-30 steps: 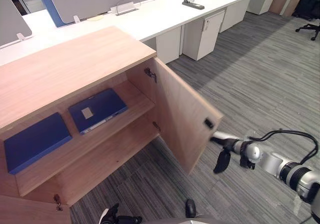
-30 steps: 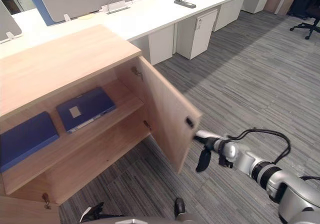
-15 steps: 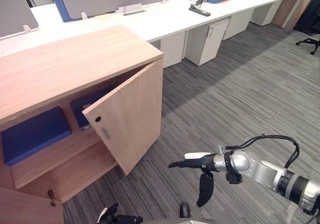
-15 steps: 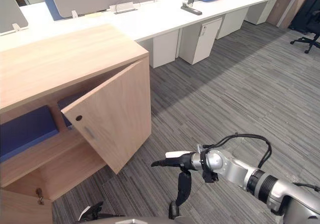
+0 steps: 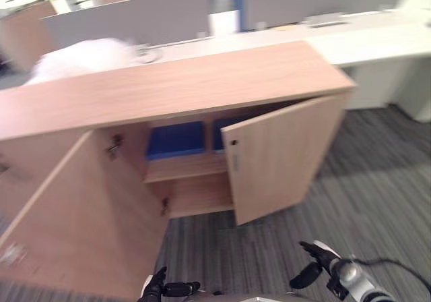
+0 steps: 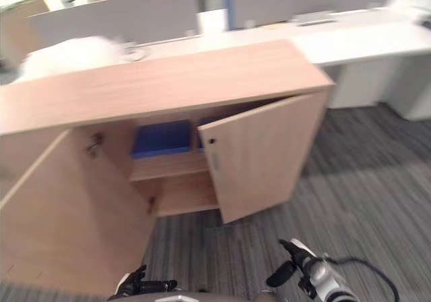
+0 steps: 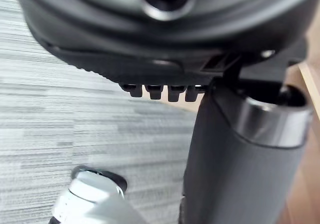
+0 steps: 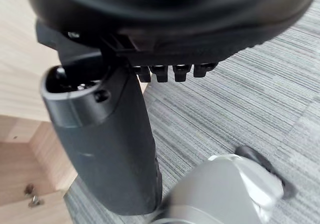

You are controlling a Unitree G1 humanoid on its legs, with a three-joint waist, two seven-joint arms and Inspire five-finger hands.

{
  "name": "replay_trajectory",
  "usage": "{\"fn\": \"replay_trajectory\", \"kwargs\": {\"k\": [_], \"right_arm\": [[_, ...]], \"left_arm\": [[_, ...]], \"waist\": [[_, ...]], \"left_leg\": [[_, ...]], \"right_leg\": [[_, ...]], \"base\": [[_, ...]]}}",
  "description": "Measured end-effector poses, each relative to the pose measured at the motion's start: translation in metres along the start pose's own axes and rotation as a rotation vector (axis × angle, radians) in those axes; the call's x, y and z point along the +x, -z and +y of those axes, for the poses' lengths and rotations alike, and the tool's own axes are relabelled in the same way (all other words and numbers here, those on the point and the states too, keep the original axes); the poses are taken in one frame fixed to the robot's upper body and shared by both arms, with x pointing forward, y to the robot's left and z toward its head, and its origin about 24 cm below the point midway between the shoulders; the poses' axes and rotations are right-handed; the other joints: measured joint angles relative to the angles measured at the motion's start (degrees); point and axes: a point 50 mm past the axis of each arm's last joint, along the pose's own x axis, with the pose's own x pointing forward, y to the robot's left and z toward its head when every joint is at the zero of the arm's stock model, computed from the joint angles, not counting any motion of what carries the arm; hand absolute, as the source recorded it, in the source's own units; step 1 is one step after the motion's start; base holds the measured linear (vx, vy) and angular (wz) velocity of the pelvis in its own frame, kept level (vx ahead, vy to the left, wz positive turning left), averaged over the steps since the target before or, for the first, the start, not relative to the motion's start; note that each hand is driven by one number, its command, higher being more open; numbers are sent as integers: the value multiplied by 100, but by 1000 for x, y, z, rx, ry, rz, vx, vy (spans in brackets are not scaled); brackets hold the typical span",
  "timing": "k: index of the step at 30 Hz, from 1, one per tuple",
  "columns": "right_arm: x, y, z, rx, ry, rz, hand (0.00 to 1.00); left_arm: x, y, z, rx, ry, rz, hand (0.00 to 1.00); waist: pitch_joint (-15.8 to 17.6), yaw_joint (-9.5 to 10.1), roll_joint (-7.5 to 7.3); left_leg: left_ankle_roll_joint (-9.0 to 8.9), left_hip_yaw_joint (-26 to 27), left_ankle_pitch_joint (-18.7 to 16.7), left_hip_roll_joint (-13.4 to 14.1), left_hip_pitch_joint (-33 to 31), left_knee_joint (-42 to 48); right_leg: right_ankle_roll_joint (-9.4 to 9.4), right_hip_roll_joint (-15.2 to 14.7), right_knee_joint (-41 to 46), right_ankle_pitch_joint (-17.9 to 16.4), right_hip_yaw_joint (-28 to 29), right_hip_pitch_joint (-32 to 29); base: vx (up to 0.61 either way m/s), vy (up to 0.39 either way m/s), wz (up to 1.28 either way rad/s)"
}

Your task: Walk over to the cabinet, pick up the folder, carry it to the office cabinet, place the folder inside the office cabinet, then close the office cabinet door

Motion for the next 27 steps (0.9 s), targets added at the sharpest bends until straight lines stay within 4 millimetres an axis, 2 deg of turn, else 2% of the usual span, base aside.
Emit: {"fn": "replay_trajectory", "kwargs": {"k": [1,2,3,4,5,6,8,10,11,12,13,14,15,16,18,20,21,22,23,24,25,26,27], "right_arm": [[2,-1,23,130,-6,18,100],[2,-1,35,241,2,38,100],[2,0,42,325,12,58,100],[0,6,50,480,49,104,100],[-4,23,49,643,100,169,100],[-7,32,51,684,112,204,100],[-15,55,59,779,149,288,100],[-19,61,65,834,158,315,100],[-20,63,70,867,167,334,100],[-20,63,71,876,169,336,100],[-20,60,74,888,167,336,100],[-19,57,75,899,169,330,100],[-16,47,78,922,161,300,100],[-16,42,77,956,167,274,100],[-17,44,76,995,179,275,100],[-19,48,76,1043,195,277,100],[-20,52,72,1073,222,283,100],[-20,51,76,1095,214,293,100],[-20,47,87,1124,192,304,100],[-20,46,88,1127,188,302,100],[-20,44,89,1142,185,289,100],[-20,45,88,1158,192,286,100],[-20,45,87,1171,194,286,100]], "left_arm": [[0,2,23,-49,-81,2,100],[-1,3,39,-95,-142,8,100],[-2,7,45,-134,-174,21,100],[-4,13,48,-209,-208,53,100],[-5,18,48,-268,-228,73,100],[-6,19,48,-287,-237,77,100],[-11,25,54,-333,-278,70,100],[-12,19,56,-354,-291,28,100],[-12,8,55,-384,-292,-19,100],[-12,6,55,-390,-292,-28,100],[-11,-5,53,-419,-291,-73,100],[-12,-11,51,-433,-291,-97,100],[-12,-22,51,-441,-291,-141,100],[-11,-26,46,-431,-272,-154,100],[-12,-30,38,-443,-237,-173,100],[-14,-38,32,-473,-206,-209,100],[-15,-42,30,-493,-193,-231,100],[-15,-45,31,-493,-195,-240,100],[-16,-46,35,-491,-202,-250,100],[-17,-44,35,-490,-205,-248,100],[-20,-40,35,-472,-207,-245,100],[-20,-40,32,-456,-192,-249,100],[-20,-41,29,-447,-182,-252,100]], "waist": [[22,57,-313],[-4,79,-478],[-33,116,-497],[-24,120,-389],[-40,95,-316],[-45,105,-302],[-45,246,-383],[-25,263,-481],[36,245,-554],[45,244,-572],[89,220,-600],[100,204,-676],[170,200,-735],[171,110,-713],[122,48,-646],[64,40,-540],[41,26,-437],[78,10,-509],[-11,25,-725],[-23,26,-738],[-91,12,-751],[-157,-3,-700],[-198,25,-718]], "left_leg": [[-55,-221,23,-173,-123,3],[-158,-371,14,-241,-270,46],[-221,-445,-3,-233,-333,58],[-273,-364,21,-79,-530,165],[-262,-66,30,45,-645,361],[-303,-61,44,84,-640,336],[-443,-283,154,144,-549,125],[-509,-456,240,112,-659,125],[-452,-295,353,106,-758,214],[-407,-146,387,123,-794,249],[-163,710,543,208,-923,340],[221,1398,481,363,-954,348],[651,2735,173,880,-1161,853],[612,3742,-261,1429,-1449,1912],[502,4329,-596,1779,-1430,2799],[412,4548,-868,1899,-1226,3076],[204,4732,-1332,1787,-900,2495],[130,4729,-1364,1603,-843,2312],[263,4678,-1132,1150,-684,1802],[281,4660,-1096,1087,-649,1717],[338,4581,-954,865,-573,1405],[391,4447,-822,674,-542,1157],[396,4420,-759,612,-508,1035]], "right_leg": [[175,117,-360,-118,551,6],[384,46,-595,-366,579,149],[463,21,-834,-486,485,221],[412,64,-958,-423,98,240],[361,63,-1016,-453,-309,409],[343,77,-1053,-469,-471,514],[313,161,-1230,-483,-802,786],[260,207,-1251,-511,-1082,844],[195,217,-1245,-547,-1328,935],[184,214,-1241,-553,-1386,956],[131,157,-1208,-582,-1604,1000],[100,145,-1194,-578,-1684,1011],[57,127,-1160,-572,-1805,1007],[45,121,-1151,-579,-2085,1093],[59,24,-1163,-583,-2425,1178],[175,-51,-1167,-598,-2704,1176],[380,-130,-946,-722,-2912,1171],[445,-251,-875,-771,-2986,1165],[399,-473,-987,-750,-2980,1173],[378,-473,-1051,-732,-2980,1194],[361,-442,-1305,-666,-2977,1214],[348,-464,-1523,-528,-2982,1324],[356,-470,-1637,-452,-2982,1367]], "base": [[61,-343,146],[59,-341,124],[35,-291,105],[5,-228,134],[2,-208,140],[22,-197,124],[65,-172,70],[61,-164,79],[21,-164,84],[-21,-132,87],[-47,-63,58],[-90,-88,64],[-83,-119,64],[-65,-115,71],[10,32,79],[74,201,93],[101,227,104],[113,247,115],[54,115,69],[29,84,67],[8,31,67],[11,32,71],[32,55,54]]}}
